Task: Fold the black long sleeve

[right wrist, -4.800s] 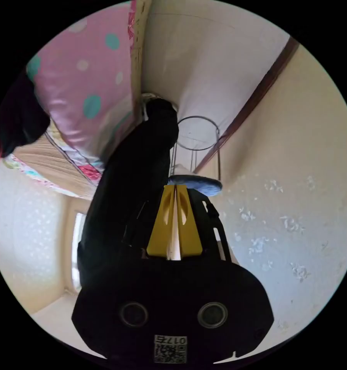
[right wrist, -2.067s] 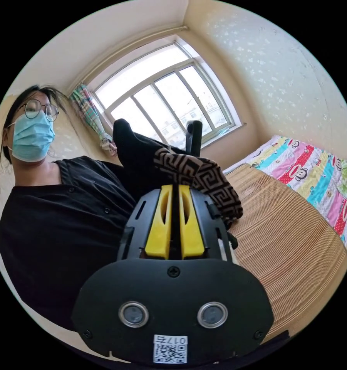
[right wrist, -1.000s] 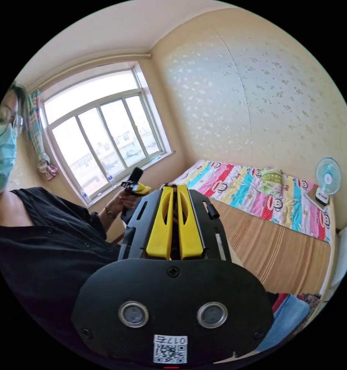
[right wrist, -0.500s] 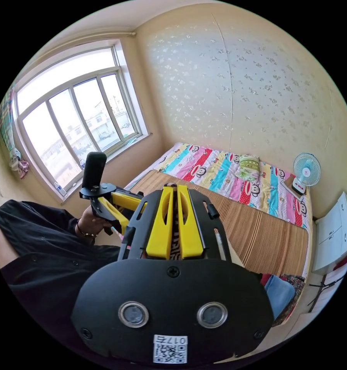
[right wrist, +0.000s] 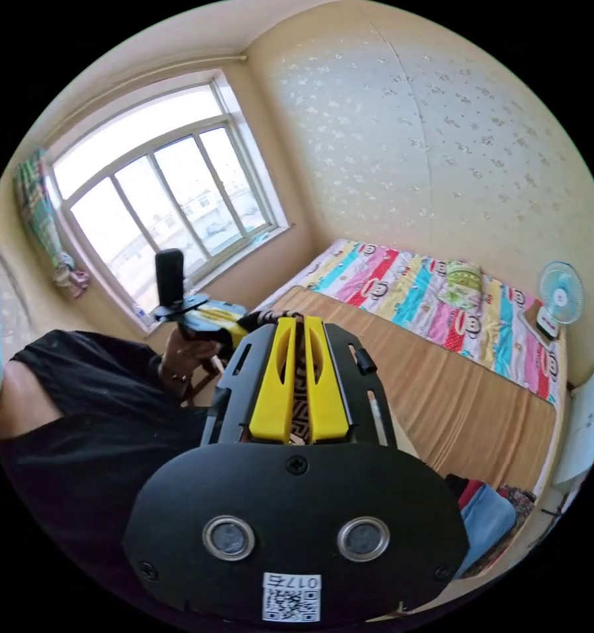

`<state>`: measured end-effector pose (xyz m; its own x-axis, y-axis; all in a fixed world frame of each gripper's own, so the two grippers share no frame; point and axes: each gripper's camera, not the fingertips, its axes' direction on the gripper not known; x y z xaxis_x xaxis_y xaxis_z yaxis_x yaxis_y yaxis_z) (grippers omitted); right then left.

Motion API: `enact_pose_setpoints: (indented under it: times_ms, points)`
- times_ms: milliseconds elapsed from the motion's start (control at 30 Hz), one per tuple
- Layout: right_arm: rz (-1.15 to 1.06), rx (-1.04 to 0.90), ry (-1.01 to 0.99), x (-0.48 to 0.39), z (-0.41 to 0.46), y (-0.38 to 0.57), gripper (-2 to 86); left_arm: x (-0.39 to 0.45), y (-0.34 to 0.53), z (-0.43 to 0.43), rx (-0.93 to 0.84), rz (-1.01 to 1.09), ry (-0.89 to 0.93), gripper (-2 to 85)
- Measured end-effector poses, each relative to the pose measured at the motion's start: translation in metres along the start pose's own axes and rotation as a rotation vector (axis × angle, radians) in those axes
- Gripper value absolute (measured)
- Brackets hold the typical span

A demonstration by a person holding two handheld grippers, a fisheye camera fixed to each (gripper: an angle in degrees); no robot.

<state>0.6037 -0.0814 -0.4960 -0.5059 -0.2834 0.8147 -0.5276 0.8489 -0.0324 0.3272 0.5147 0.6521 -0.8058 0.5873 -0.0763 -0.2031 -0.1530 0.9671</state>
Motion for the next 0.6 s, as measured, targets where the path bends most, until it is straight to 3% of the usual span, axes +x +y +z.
enact_pose_setpoints:
  times_ms: [200,333,500,600]
  points:
    - [0.069,0.109,-0.248,0.053,-0.050,0.050,2.1,0.017,-0.038,-0.025,0.091,0.056,0.112,-1.0]
    - [0.301,-0.020,-0.239,0.105,-0.035,0.107,3.6,0.045,-0.060,-0.036,0.120,0.132,0.166,-1.0]
    - [0.307,0.029,-0.307,0.116,-0.028,0.157,12.2,0.088,-0.083,-0.047,0.123,0.191,0.109,-1.0]
    - [0.265,0.074,-0.247,0.115,-0.026,0.162,13.9,0.107,-0.090,-0.051,0.116,0.211,0.116,-1.0]
